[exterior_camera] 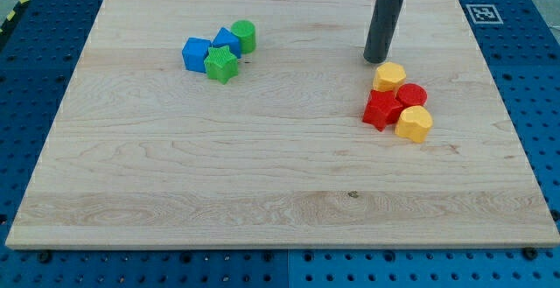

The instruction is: Separate the hexagon and red circle from the red star and heart

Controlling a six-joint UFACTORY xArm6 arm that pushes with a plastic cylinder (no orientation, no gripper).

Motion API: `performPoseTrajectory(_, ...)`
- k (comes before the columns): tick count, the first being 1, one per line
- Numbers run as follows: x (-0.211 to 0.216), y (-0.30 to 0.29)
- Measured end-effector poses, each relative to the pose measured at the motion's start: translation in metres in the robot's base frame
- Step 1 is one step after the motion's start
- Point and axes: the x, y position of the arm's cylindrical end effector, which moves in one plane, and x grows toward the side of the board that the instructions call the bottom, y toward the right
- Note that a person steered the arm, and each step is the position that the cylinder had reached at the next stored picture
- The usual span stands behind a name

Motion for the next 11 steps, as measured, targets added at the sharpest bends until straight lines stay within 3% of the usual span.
performPoseTrajectory(2,0.03,0.0)
performPoseTrajectory(5,0.031,-0.005)
performPoseTrajectory(7,0.056,0.008)
performPoseTrajectory(11,0.141,0.109)
